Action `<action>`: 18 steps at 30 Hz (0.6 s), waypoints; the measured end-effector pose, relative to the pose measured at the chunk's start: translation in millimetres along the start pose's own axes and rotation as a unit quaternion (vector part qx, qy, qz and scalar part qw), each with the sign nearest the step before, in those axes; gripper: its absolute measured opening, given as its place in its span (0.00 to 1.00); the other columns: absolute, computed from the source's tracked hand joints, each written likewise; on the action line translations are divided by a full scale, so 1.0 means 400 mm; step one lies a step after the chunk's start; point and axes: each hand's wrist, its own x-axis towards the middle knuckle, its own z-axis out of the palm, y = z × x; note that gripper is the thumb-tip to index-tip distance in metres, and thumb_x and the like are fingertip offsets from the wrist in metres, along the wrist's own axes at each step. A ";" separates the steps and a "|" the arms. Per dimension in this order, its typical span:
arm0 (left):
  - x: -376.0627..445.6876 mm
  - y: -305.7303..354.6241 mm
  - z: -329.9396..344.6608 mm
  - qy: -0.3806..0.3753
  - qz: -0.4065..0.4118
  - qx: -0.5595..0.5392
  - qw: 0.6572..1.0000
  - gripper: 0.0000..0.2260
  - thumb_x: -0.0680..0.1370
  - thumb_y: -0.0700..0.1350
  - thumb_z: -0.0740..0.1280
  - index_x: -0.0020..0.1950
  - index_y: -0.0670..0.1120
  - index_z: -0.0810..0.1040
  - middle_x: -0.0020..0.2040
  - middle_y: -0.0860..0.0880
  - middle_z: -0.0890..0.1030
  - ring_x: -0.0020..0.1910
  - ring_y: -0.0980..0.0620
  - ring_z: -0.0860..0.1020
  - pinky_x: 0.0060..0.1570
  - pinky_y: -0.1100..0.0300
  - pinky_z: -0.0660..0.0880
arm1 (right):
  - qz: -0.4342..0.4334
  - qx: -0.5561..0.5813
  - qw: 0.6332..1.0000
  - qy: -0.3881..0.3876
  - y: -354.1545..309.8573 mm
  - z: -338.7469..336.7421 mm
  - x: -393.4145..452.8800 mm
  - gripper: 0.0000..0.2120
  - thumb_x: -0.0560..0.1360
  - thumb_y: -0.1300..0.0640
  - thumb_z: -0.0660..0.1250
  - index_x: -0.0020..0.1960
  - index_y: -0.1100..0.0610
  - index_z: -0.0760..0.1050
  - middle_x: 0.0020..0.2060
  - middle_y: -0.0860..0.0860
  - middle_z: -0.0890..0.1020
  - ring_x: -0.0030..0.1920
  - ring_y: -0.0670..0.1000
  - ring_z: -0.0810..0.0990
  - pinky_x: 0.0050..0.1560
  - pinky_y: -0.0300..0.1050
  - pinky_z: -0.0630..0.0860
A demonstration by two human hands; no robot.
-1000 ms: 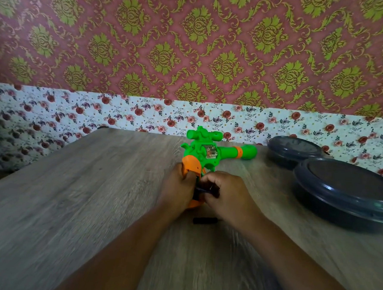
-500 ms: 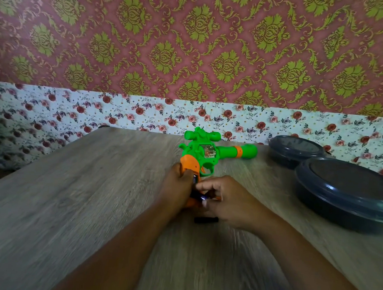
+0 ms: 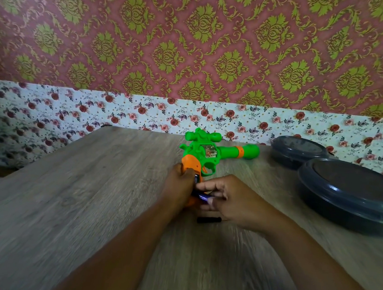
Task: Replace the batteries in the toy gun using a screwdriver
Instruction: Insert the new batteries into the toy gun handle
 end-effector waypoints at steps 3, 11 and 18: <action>0.006 -0.005 -0.002 0.007 0.000 -0.001 1.000 0.08 0.78 0.41 0.57 0.40 0.45 0.72 0.35 0.44 0.73 0.36 0.46 0.72 0.40 0.53 0.69 | -0.005 0.006 1.000 0.018 -0.001 0.008 -0.002 0.17 0.75 0.70 0.62 0.63 0.59 0.74 0.52 0.57 0.81 0.48 0.55 0.83 0.53 0.50 0.79; 0.005 -0.006 -0.007 -0.006 0.012 0.029 0.999 0.10 0.75 0.45 0.57 0.48 0.40 0.73 0.38 0.41 0.74 0.38 0.45 0.73 0.40 0.52 0.69 | -0.119 -0.165 0.972 0.120 0.005 0.035 0.000 0.09 0.73 0.60 0.68 0.53 0.55 0.80 0.40 0.46 0.82 0.34 0.38 0.73 0.38 0.29 0.68; -0.001 0.001 -0.002 -0.016 0.015 0.026 0.999 0.18 0.67 0.52 0.58 0.49 0.42 0.75 0.45 0.39 0.80 0.45 0.40 0.80 0.49 0.41 0.77 | -0.124 -0.222 0.945 0.206 0.017 0.053 0.008 0.09 0.70 0.61 0.67 0.49 0.53 0.80 0.46 0.50 0.82 0.45 0.49 0.77 0.46 0.43 0.72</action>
